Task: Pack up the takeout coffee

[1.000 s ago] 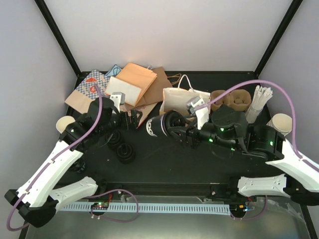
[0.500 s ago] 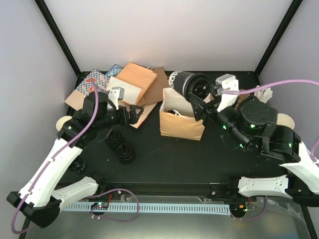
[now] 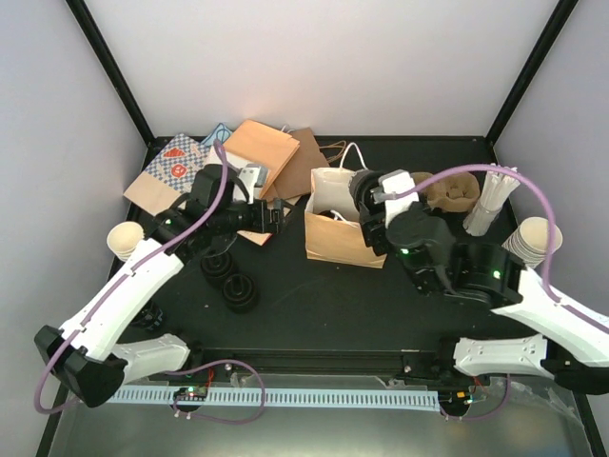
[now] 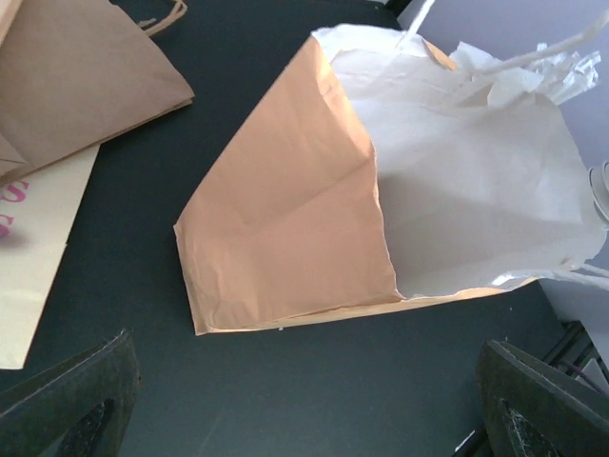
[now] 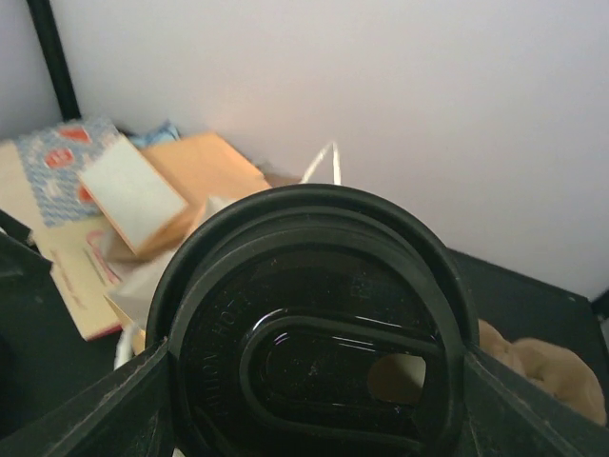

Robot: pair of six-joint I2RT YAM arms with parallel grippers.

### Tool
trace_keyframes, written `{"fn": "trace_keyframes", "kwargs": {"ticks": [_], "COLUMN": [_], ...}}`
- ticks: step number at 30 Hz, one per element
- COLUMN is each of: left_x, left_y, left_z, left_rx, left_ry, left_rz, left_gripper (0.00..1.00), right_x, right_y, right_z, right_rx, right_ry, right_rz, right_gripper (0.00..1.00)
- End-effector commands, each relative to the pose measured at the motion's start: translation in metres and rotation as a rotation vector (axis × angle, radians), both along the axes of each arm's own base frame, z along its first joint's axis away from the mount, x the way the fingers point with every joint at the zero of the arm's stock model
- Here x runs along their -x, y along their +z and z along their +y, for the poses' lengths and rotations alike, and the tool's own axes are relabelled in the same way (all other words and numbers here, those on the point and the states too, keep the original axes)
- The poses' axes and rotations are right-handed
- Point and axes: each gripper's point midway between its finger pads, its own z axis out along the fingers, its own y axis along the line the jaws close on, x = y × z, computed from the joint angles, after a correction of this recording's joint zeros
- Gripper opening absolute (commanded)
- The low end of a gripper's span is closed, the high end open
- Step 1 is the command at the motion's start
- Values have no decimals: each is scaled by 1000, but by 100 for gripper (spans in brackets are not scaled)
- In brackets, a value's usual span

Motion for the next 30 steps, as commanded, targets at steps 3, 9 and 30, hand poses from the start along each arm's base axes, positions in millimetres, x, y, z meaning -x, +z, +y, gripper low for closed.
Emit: {"fn": "trace_keyframes", "kwargs": {"ticks": [3, 9, 30], "left_x": [-15, -21, 12], "left_y": [15, 13, 31], "left_z": [-16, -20, -50], "left_rx": [-37, -76, -131], "left_ry": [-44, -68, -305], "left_rz": [-77, -97, -298], "left_gripper": [99, 99, 96], "right_x": [-16, -10, 39], "right_y": [-39, -71, -115], "right_z": [-1, 13, 28], "right_rx": [123, 163, 127], "right_ry": [-78, -16, 272], "right_rz": [103, 250, 436], "right_gripper": [60, 60, 57]}}
